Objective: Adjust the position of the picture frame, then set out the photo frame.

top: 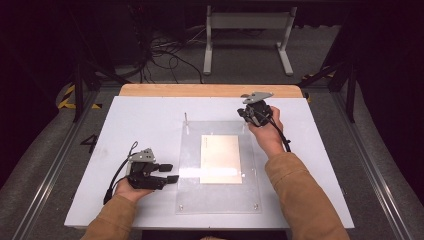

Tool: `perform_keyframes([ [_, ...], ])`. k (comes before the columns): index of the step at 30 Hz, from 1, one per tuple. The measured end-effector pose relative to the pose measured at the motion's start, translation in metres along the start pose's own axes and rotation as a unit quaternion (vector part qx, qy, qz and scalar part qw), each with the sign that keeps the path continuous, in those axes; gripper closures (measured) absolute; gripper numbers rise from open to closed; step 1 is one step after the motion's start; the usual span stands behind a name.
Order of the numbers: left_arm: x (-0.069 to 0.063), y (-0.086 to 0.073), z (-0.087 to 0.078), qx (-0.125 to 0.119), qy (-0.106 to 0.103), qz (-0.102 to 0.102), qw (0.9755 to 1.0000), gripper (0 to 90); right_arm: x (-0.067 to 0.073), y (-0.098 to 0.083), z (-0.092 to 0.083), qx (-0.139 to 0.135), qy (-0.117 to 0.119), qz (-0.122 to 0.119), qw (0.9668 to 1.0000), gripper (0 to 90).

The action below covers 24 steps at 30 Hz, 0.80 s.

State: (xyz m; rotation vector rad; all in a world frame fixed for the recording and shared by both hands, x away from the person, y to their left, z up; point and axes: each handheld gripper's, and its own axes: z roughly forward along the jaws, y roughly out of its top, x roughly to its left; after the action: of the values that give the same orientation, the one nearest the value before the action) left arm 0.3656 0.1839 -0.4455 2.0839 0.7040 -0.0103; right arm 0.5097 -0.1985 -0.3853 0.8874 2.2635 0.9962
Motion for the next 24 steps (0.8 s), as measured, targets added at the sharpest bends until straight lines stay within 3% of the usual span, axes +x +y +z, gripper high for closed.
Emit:
perform_keyframes([
  [1, 0.000, 0.000, -0.002, -0.003, 0.006, -0.002, 1.0000, 44.6, -0.001, -0.006, -0.005, -0.007, 0.012, 0.016, 0.9998, 89.3],
  [3, 0.001, 0.000, -0.002, -0.006, 0.014, -0.005, 0.9999, 41.9, -0.002, -0.008, -0.007, -0.008, 0.017, 0.019, 0.9997, 88.3],
  [7, -0.003, 0.001, -0.007, -0.019, 0.047, 0.005, 0.9987, 38.1, -0.006, -0.024, -0.018, -0.010, 0.035, 0.037, 0.9986, 77.5],
  [10, -0.008, 0.003, -0.007, -0.021, 0.063, 0.027, 0.9974, 37.4, -0.015, -0.034, -0.025, -0.016, 0.051, 0.079, 0.9954, 70.5],
  [12, -0.012, 0.005, -0.006, -0.026, 0.066, 0.029, 0.9970, 36.9, -0.021, -0.038, -0.028, -0.023, 0.052, 0.103, 0.9931, 68.1],
  [14, -0.013, 0.005, -0.006, -0.026, 0.070, 0.033, 0.9967, 36.6, -0.026, -0.040, -0.030, -0.023, 0.058, 0.103, 0.9927, 68.8],
  [19, -0.012, 0.005, -0.006, -0.032, 0.071, 0.030, 0.9965, 36.3, -0.028, -0.040, -0.028, -0.029, 0.063, 0.078, 0.9945, 64.9],
  [24, -0.009, 0.003, -0.010, -0.043, 0.078, 0.024, 0.9958, 35.9, -0.031, -0.039, -0.022, -0.058, 0.039, 0.090, 0.9935, 60.7],
])
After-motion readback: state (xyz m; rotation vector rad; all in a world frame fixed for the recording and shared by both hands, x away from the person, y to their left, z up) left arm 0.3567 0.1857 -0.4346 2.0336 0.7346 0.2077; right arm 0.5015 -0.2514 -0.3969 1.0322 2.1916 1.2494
